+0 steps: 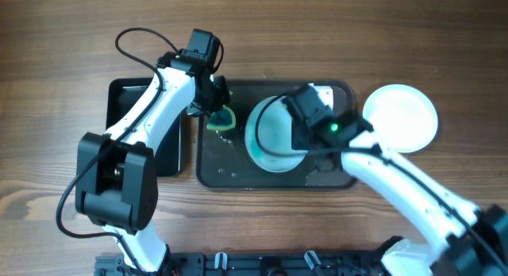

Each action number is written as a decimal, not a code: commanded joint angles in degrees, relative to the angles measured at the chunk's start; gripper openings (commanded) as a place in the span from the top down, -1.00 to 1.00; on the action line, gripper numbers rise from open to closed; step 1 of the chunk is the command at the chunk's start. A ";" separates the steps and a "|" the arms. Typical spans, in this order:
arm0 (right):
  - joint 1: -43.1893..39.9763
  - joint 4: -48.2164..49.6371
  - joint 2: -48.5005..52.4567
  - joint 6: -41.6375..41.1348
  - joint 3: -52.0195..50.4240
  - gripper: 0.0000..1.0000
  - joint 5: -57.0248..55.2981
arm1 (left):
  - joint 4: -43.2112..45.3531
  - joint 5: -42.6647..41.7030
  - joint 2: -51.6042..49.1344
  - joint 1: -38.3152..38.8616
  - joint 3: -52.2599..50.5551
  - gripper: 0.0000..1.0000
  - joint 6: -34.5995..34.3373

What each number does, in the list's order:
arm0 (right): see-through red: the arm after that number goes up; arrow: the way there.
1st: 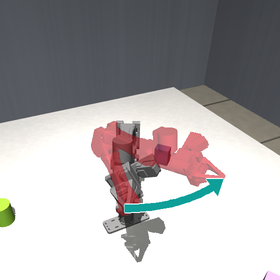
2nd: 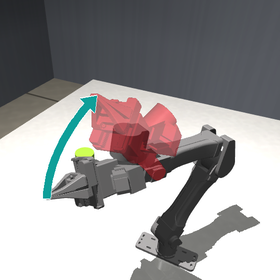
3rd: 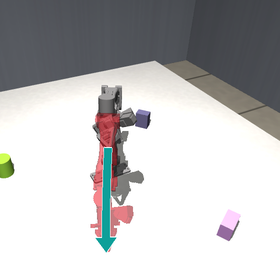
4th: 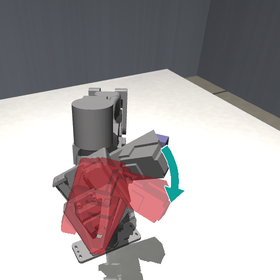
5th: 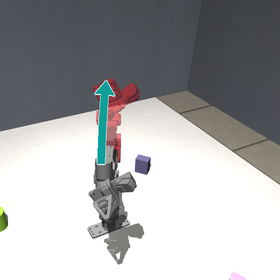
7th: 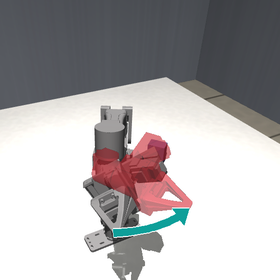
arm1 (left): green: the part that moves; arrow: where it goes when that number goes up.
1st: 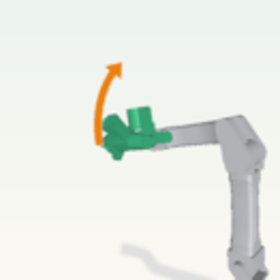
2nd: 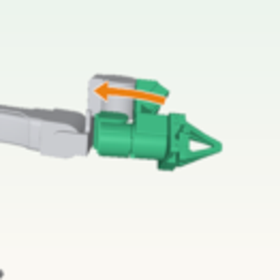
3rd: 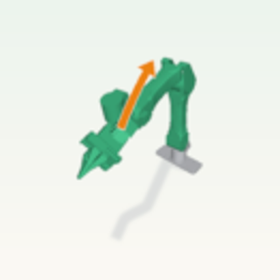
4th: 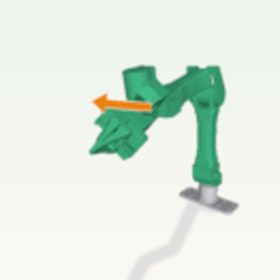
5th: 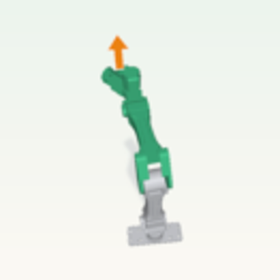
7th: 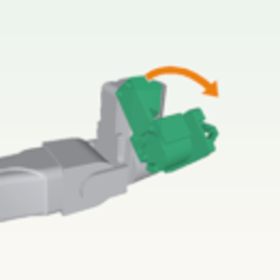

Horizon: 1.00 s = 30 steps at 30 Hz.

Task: Clean dirty plates on tray and stack at the side
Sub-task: 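Tilt the plate up with the right gripper and lower it back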

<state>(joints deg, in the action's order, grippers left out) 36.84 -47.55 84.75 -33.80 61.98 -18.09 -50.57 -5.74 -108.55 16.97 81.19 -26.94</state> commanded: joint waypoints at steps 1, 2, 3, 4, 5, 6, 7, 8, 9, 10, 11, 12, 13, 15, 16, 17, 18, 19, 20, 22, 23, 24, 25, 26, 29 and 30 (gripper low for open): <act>6.10 -1.99 -5.03 -0.90 0.17 0.91 -22.91 | 0.44 -0.85 1.29 0.28 -0.17 0.92 -0.50; 8.07 -2.51 -5.88 -0.90 0.17 0.91 -27.17 | 0.63 -0.85 1.29 0.28 -0.17 0.92 -0.50; 10.38 -2.86 -6.58 -0.66 0.17 0.91 -31.91 | 0.74 -0.85 1.29 0.28 -0.17 0.92 -0.50; 12.33 -3.15 -6.80 -0.50 0.17 0.91 -36.13 | 0.81 -0.85 1.29 0.28 -0.17 0.92 -0.52; 13.94 -3.13 -6.86 1.25 0.17 0.91 -39.08 | 0.83 -0.85 1.29 0.28 -0.17 0.92 -0.52; 16.02 -3.08 -6.86 3.98 0.17 0.91 -43.58 | 0.83 -0.85 1.29 0.28 -0.17 0.92 -0.52; 17.94 -3.06 -6.86 6.88 0.17 0.92 -48.52 | 0.85 -0.85 1.29 0.28 -0.17 0.92 -0.50; 19.23 -2.99 -6.86 8.74 0.17 0.91 -52.54 | 0.85 -0.85 1.29 0.28 -0.17 0.92 -0.50; 20.35 -2.73 -6.86 10.91 0.17 0.91 -56.59 | 0.92 -0.85 1.29 0.28 -0.17 0.92 -0.50; 21.86 -1.62 -6.86 15.17 0.17 0.91 -62.31 | 1.07 -0.85 1.29 0.28 -0.17 0.92 -0.50; 23.21 2.67 -6.86 22.34 0.17 0.91 -67.63 | 1.36 -0.85 1.29 0.28 -0.17 0.92 -0.50; 23.39 5.25 -6.86 25.51 0.17 0.92 -68.63 | 1.46 -0.85 1.29 0.28 -0.17 0.92 -0.50; 23.39 7.74 -6.86 28.68 0.17 0.91 -68.61 | 1.46 -0.85 1.29 0.28 -0.17 0.92 -0.50; 23.37 12.57 -6.86 33.24 0.17 0.91 -68.61 | 1.46 -0.85 1.29 0.28 -0.17 0.92 -0.50; 23.37 14.32 -6.86 34.93 0.17 0.92 -68.59 | 1.46 -0.85 1.29 0.28 -0.17 0.92 -0.50; 23.37 16.44 -6.86 36.44 0.17 0.91 -68.54 | 1.46 -0.85 1.29 0.28 -0.17 0.92 -0.50; 23.37 17.49 -6.86 36.44 0.17 0.91 -68.26 | 1.49 -0.85 1.29 0.28 -0.17 0.92 -0.50; 23.37 18.03 -6.86 36.44 0.17 0.91 -65.64 | 1.49 -0.85 1.29 0.28 -0.17 0.92 -0.50; 23.19 17.90 -6.86 36.22 0.17 0.91 -60.43 | 1.49 -0.85 1.29 0.28 -0.17 0.92 -0.50; 21.05 14.53 -6.86 26.32 0.15 0.91 -45.11 | 1.49 -0.85 1.29 0.28 -0.17 0.92 -0.50; 18.67 11.69 -6.84 18.10 0.15 0.92 -38.21 | 1.46 -0.85 1.29 0.28 -0.17 0.92 -0.50; 16.11 9.92 -6.73 12.46 0.15 0.91 -32.50 | 1.46 -0.85 1.29 0.28 -0.17 0.92 -0.50; 12.04 8.66 -6.45 7.91 0.15 0.92 -23.45 | 1.46 -0.85 1.29 0.28 -0.17 0.92 -0.50; 9.46 8.44 -6.10 6.40 0.15 0.91 -18.01 | 1.49 -0.85 1.29 0.28 -0.17 0.92 -0.50; -1.29 9.05 -2.62 2.25 0.13 0.92 0.35 | 1.49 -0.85 1.29 0.28 -0.17 0.92 -0.50; -4.04 9.84 -0.74 2.10 -0.33 0.92 4.17 | 1.49 -0.85 1.29 0.28 -0.17 0.92 -0.50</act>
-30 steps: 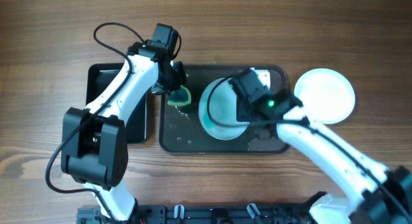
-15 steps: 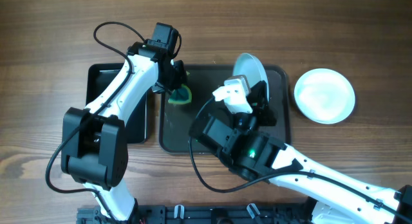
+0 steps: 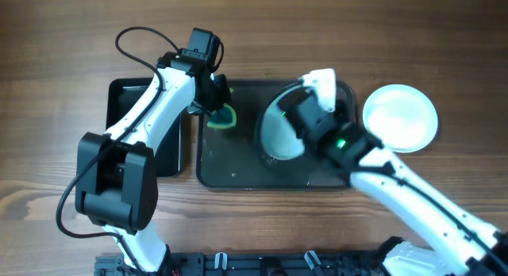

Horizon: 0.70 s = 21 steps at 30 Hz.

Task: Clean dirty plates on tray and stack at the side

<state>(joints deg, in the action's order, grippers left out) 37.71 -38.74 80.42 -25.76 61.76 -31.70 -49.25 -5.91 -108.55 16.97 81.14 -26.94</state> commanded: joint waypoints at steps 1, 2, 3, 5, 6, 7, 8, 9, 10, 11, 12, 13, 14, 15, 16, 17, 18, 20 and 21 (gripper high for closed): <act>-6.67 1.97 5.29 -5.97 -0.66 0.91 20.59 | 0.17 -0.68 1.29 0.28 -0.13 0.92 -0.50; -8.17 3.02 7.34 -6.29 -1.14 0.91 23.43 | 0.15 -0.68 1.29 0.28 -0.13 0.92 -0.50; -9.29 3.65 9.90 -7.50 -1.44 0.91 26.23 | 0.15 -0.68 1.29 0.28 -0.13 0.92 -0.50; -9.62 3.98 13.18 -7.63 -1.44 0.91 29.00 | 0.15 -0.68 1.29 0.28 -0.13 0.92 -0.50; -9.62 4.02 14.16 -7.63 -1.44 0.91 30.01 | 0.15 -0.68 1.29 0.28 -0.13 0.92 -0.50; -9.62 4.00 14.58 -7.67 -1.44 0.91 31.10 | 0.15 -0.70 1.29 0.28 -0.13 0.92 -0.50; -9.68 3.98 14.58 -7.65 -1.44 0.87 32.48 | 0.15 -0.68 1.29 0.28 -0.13 0.92 -0.50; -10.10 3.98 14.60 -7.52 -1.44 0.62 34.67 | 0.15 -0.70 1.29 0.28 -0.13 0.92 -0.48; -10.73 4.00 14.69 -7.19 -1.44 0.50 36.68 | 0.13 -0.70 1.29 0.28 -0.13 0.92 -0.50; -11.41 4.00 14.86 -6.78 -1.44 0.45 38.12 | 0.13 -0.70 1.29 0.28 -0.13 0.92 -0.50; -12.22 4.28 15.19 -5.27 -1.44 0.38 39.93 | 0.15 -0.70 1.29 0.28 -0.13 0.92 -0.50; -13.07 4.81 15.63 -3.69 -1.44 0.35 41.57 | 0.15 -0.70 1.29 0.28 -0.13 0.92 -0.50; -13.77 5.44 16.17 -2.05 -1.44 0.34 42.64 | 0.17 -0.70 1.29 0.28 -0.13 0.92 -0.50; -14.82 6.71 17.59 -0.66 -1.31 0.32 43.93 | 0.17 -0.70 1.29 0.28 -0.13 0.92 -0.50; -15.56 8.07 18.97 0.66 -0.96 0.32 45.29 | 0.17 -0.70 1.29 0.28 -0.13 0.92 -0.50; -15.96 8.66 19.80 1.77 -0.55 0.32 46.25 | 0.17 -0.70 1.29 0.28 -0.13 0.92 -0.50; -16.85 9.68 22.05 5.05 1.14 0.32 48.48 | 0.17 -0.70 1.29 0.28 -0.13 0.92 -0.50; -17.33 9.16 24.98 7.78 3.96 0.33 48.63 | 0.17 -0.70 1.29 0.28 -0.13 0.92 -0.50; -17.35 8.41 27.06 9.31 6.27 0.32 48.76 | 0.17 -0.70 1.29 0.28 -0.13 0.92 -0.50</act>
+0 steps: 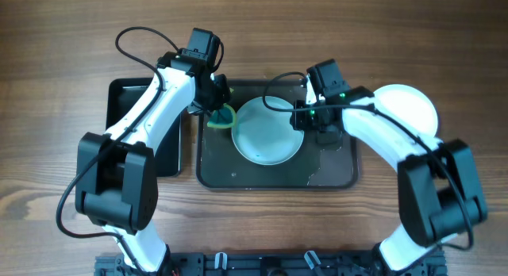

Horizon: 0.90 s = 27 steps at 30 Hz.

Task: Clean dirty plates on tray and stack at the side

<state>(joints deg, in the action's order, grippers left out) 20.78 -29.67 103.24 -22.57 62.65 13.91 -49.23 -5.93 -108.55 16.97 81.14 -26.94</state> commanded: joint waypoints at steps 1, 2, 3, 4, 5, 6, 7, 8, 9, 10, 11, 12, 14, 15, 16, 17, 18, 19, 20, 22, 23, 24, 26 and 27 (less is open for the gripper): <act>-0.39 -1.33 6.16 7.02 7.52 0.32 3.15 | 0.15 -0.68 1.29 0.28 -0.13 0.92 -0.50; -0.39 -2.03 7.41 7.39 8.92 0.33 3.08 | 0.15 -0.68 1.29 0.28 -0.13 0.92 -0.50; -0.39 -2.67 8.22 7.45 9.90 0.34 3.13 | 0.13 -0.68 1.29 0.28 -0.13 0.92 -0.50; -0.39 -3.45 8.55 7.58 10.82 0.37 3.15 | 0.13 -0.68 1.29 0.28 -0.13 0.92 -0.50; -0.39 -4.61 8.50 8.17 11.87 0.43 3.41 | 0.13 -0.68 1.29 0.28 -0.13 0.92 -0.50; -0.39 -6.38 8.26 10.03 13.55 0.43 4.22 | 0.13 -0.68 1.29 0.28 -0.13 0.92 -0.50; -0.42 -8.70 8.00 11.65 16.04 0.43 3.89 | 0.15 -0.68 1.29 0.28 -0.13 0.92 -0.50; -0.46 -10.05 7.85 13.35 17.84 0.43 2.86 | 0.15 -0.68 1.29 0.28 -0.13 0.92 -0.48; -0.59 -11.10 7.78 15.34 19.08 0.42 1.53 | 0.15 -0.68 1.29 0.28 -0.13 0.92 -0.50; -0.66 -11.47 7.78 17.38 19.56 0.42 0.76 | 0.13 -0.68 1.29 0.28 -0.13 0.92 -0.48; -0.79 -11.78 7.93 21.11 19.43 0.42 -0.09 | 0.13 -0.68 1.29 0.28 -0.13 0.92 -0.48; -0.90 -12.22 8.46 22.99 19.06 0.43 -2.34 | 0.11 -0.68 1.29 0.28 -0.13 0.92 -0.48; -1.01 -12.59 10.23 25.79 18.32 0.44 -4.07 | 0.11 -0.68 1.29 0.28 -0.13 0.92 -0.48; -1.01 -12.68 11.41 26.58 18.27 0.44 -3.98 | 0.13 -0.68 1.29 0.28 -0.13 0.92 -0.50; -1.01 -12.66 12.70 27.08 18.27 0.45 -3.78 | 0.11 -0.68 1.29 0.28 -0.13 0.92 -0.48; -1.01 -12.63 13.79 27.15 18.25 0.46 -3.54 | 0.11 -0.68 1.29 0.28 -0.13 0.92 -0.48; -1.01 -12.63 14.69 27.15 18.27 0.49 -2.82 | 0.11 -0.68 1.29 0.28 -0.13 0.92 -0.48; -1.01 -12.66 15.28 27.17 18.27 0.52 -1.95 | 0.13 -0.68 1.29 0.28 -0.13 0.92 -0.48; -1.01 -12.90 15.43 27.10 18.27 0.58 -1.84 | 0.13 -0.68 1.29 0.28 -0.13 0.92 -0.48; -1.03 -13.64 15.43 26.82 18.27 0.80 -1.20 | 0.17 -0.68 1.29 0.28 -0.13 0.92 -0.48; -1.05 -14.75 15.43 25.20 18.27 0.91 -0.31 | 0.15 -0.68 1.29 0.28 -0.13 0.92 -0.48; -1.05 -15.50 15.43 23.26 18.29 0.91 -0.28 | 0.15 -0.68 1.29 0.28 -0.13 0.92 -0.48; -1.03 -17.92 15.41 13.38 18.36 0.92 0.92 | 0.15 -0.68 1.29 0.28 -0.13 0.92 -0.48; -1.03 -18.69 15.41 6.51 18.34 0.92 2.58 | 0.15 -0.68 1.27 0.28 -0.13 0.92 -0.48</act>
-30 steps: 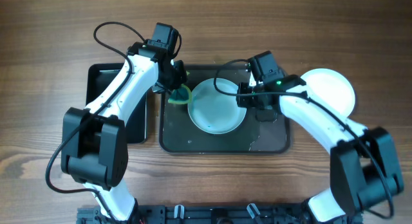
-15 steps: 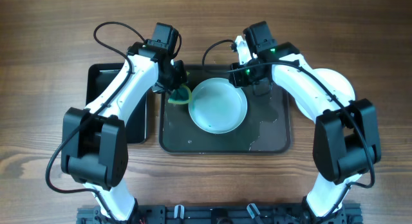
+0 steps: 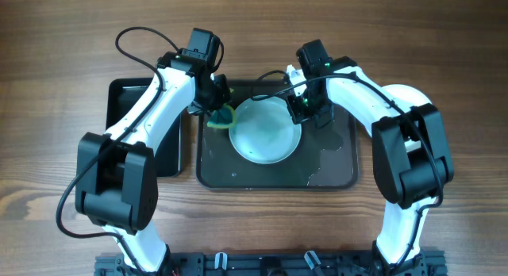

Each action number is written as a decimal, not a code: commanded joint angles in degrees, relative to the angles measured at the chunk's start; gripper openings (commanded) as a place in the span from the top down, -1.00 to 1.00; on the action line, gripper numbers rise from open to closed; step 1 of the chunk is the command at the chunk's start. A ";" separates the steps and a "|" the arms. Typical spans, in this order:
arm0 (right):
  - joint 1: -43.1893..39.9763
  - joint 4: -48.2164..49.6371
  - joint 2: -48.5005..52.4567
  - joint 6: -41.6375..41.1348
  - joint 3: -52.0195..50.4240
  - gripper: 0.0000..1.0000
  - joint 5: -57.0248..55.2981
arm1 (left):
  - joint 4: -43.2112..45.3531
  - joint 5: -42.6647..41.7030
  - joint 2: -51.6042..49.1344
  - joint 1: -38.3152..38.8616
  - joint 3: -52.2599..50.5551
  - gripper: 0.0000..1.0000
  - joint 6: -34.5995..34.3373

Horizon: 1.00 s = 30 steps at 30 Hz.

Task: Clean dirty plates on tray and stack at the side

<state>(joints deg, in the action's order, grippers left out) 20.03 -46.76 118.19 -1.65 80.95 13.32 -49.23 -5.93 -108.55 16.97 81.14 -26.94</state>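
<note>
A pale teal plate lies in the dark tray at the middle of the table. My right gripper is at the plate's upper right rim and looks shut on it. A green and yellow sponge touches the plate's upper left edge, with my left gripper shut on it. A white plate sits on the table to the right of the tray, partly hidden by the right arm.
A second dark tray lies to the left, under the left arm. Wet patches shine on the middle tray's right side. Bare wooden table surrounds both trays.
My right gripper has shifted slightly up and left at the plate's rim. The teal plate sits a little further left, its edge now against the sponge. The left gripper has stayed put.
My right gripper held the teal plate over the tray's right half, then tipped up on edge. Then the plate was down flat in the tray's middle, and now it is nudged against the sponge. The left gripper held the sponge at the tray's upper left throughout.
</note>
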 commanded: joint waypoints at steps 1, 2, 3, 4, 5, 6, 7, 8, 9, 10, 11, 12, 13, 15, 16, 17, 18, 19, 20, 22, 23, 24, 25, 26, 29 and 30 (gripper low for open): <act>-0.26 -1.31 0.46 -21.73 -0.22 0.91 4.90 | 0.17 -0.68 1.20 0.28 -0.13 0.92 -0.50; 0.20 0.92 0.46 -24.92 -1.07 0.91 5.90 | 0.17 -0.68 1.07 0.28 -0.13 0.92 -0.50; 0.81 3.30 0.46 -28.41 -2.12 0.91 5.27 | 0.17 -0.68 0.96 0.31 -0.13 0.92 -0.50; 1.57 6.12 0.48 -32.92 -3.98 0.92 3.19 | 0.15 -0.79 0.74 0.46 -0.15 0.92 -0.52; 2.14 8.22 0.48 -36.30 -5.99 0.92 1.42 | 0.17 -1.40 0.61 0.85 -0.15 0.92 -0.55; 2.21 9.51 0.48 -37.66 -7.13 0.92 1.36 | 0.13 -1.57 0.59 1.20 -0.15 0.92 -0.55; 2.19 10.29 0.48 -38.64 -7.87 0.92 1.55 | 0.13 -1.55 0.59 1.64 -0.15 0.92 -0.55; 2.14 10.25 0.48 -38.84 -7.87 0.92 1.53 | 0.35 -1.53 0.55 2.25 -0.15 0.92 -0.55; 2.14 10.25 0.48 -38.82 -7.87 0.92 1.55 | 0.70 -1.49 0.48 2.73 -0.15 0.92 -0.57; 2.14 10.25 0.48 -38.82 -7.89 0.92 1.53 | 1.70 -1.49 0.13 3.26 -0.20 0.92 -0.81; 2.14 10.27 0.46 -38.80 -7.89 0.92 1.53 | 2.67 -1.07 -0.28 3.65 -0.22 0.92 -2.34; 2.14 10.27 0.48 -38.80 -7.89 0.92 1.55 | 3.26 -0.35 -0.66 3.89 -0.24 0.92 -3.63; 2.14 10.23 0.46 -38.73 -7.91 0.92 1.55 | 4.07 0.50 -1.18 4.20 -0.24 0.92 -4.04; 2.14 10.25 0.46 -38.03 -7.91 0.92 1.57 | 5.86 1.53 -2.40 4.59 -0.24 0.92 -4.04; 2.14 10.27 0.46 -37.66 -7.91 0.92 1.77 | 6.43 1.53 -3.30 4.76 -0.24 0.92 -4.07; 2.14 10.23 0.48 -37.44 -7.91 0.92 1.79 | 6.32 1.90 -4.15 4.92 -0.24 0.92 -4.04; 2.14 10.23 0.46 -37.33 -7.91 0.91 1.79 | 5.81 3.43 -5.22 5.05 -0.28 0.92 -4.00; 2.14 10.23 0.46 -37.31 -7.91 0.92 1.79 | 5.70 5.29 -6.05 5.18 -0.35 0.92 -3.96; 2.14 10.29 0.48 -37.31 -7.91 0.92 1.79 | 5.97 7.50 -7.10 5.29 -0.39 0.92 -3.21; 2.14 10.40 0.46 -37.33 -7.89 0.91 2.03 | 7.45 8.39 -8.68 5.33 -0.42 0.92 0.94; 2.14 10.47 0.46 -37.29 -7.91 0.92 2.01 | 8.28 8.37 -9.44 5.33 -0.46 0.92 3.02; 2.14 10.45 0.46 -37.24 -7.91 0.92 2.05 | 8.72 8.31 -10.05 5.44 -0.50 0.92 4.74; 2.14 10.49 0.48 -36.89 -7.91 0.92 2.23 | 8.79 6.93 -10.34 5.70 -0.50 0.92 6.86; 2.14 10.51 0.46 -36.85 -7.91 0.92 2.21 | 8.76 4.00 -10.40 5.90 -0.50 0.92 9.40; 2.14 10.64 0.48 -36.70 -7.91 0.91 2.23 | 8.96 -18.01 -10.40 7.32 -0.50 0.92 20.41; 2.14 10.67 0.46 -36.68 -7.91 0.91 2.25 | 8.96 -23.08 -10.40 7.78 -0.50 0.92 23.12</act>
<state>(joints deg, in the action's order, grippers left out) 21.89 -35.83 116.77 -38.30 75.35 17.82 -40.36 -7.55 -116.75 22.57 81.10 -16.29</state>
